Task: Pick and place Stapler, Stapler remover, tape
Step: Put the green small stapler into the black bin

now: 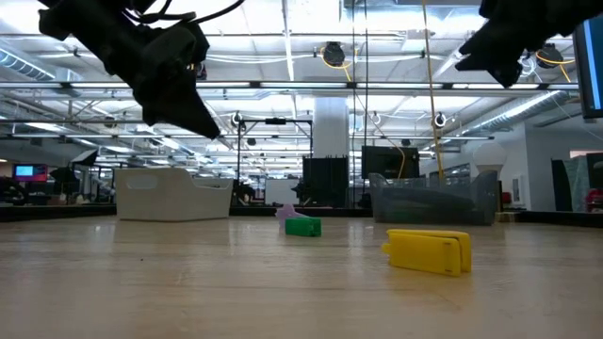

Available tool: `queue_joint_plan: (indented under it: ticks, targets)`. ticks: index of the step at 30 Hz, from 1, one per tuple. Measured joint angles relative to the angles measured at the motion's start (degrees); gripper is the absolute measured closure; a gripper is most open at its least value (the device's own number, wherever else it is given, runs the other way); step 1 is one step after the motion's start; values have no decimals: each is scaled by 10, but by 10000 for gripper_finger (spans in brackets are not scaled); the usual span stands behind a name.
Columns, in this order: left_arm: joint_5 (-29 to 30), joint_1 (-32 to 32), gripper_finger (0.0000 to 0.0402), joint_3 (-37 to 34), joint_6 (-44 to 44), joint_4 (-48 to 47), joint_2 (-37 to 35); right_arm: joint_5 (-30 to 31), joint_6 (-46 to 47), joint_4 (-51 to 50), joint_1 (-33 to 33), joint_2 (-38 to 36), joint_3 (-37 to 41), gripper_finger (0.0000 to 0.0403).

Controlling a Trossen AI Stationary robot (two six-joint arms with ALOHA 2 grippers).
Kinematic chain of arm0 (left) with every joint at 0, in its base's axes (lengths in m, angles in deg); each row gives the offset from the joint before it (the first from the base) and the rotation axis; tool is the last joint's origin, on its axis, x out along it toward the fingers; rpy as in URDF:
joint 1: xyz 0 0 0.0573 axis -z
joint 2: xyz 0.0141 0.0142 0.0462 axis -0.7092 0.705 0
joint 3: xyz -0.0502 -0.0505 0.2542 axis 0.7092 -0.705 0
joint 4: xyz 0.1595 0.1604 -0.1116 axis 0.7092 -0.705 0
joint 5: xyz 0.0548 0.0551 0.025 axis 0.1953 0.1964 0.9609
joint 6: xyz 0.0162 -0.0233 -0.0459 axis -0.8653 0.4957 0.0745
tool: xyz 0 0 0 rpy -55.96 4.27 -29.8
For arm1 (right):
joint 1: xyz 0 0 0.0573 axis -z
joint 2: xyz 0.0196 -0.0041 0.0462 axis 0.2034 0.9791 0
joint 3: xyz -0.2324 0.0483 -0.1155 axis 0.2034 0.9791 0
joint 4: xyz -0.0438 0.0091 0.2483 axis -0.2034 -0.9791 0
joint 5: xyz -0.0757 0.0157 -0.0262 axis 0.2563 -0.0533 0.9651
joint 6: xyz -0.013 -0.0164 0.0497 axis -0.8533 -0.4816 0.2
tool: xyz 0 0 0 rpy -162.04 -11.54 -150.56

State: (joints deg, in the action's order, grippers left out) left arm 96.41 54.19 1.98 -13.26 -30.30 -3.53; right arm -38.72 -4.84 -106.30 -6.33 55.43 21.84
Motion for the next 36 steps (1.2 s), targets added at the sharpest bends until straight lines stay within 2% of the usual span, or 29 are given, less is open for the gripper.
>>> queue_joint_plan:
  ticks: [8,11,18,23,30,36]
  targets:
    - [-19,1,364,0,-8,51,0,-2,1,108,-18,-66,102,273]
    - [-42,6,364,0,-34,73,0,-2,1,130,-18,-85,122,273]
    - [-41,20,364,2,-34,95,0,0,-12,156,-18,-132,154,273]
    - [-40,28,364,43,-39,61,7,0,-17,181,-18,-166,174,273]
    - [-40,29,364,128,-82,-43,42,0,-24,205,-18,-199,198,273]
    - [-74,41,364,192,-127,-100,96,0,-22,210,-18,-212,210,273]
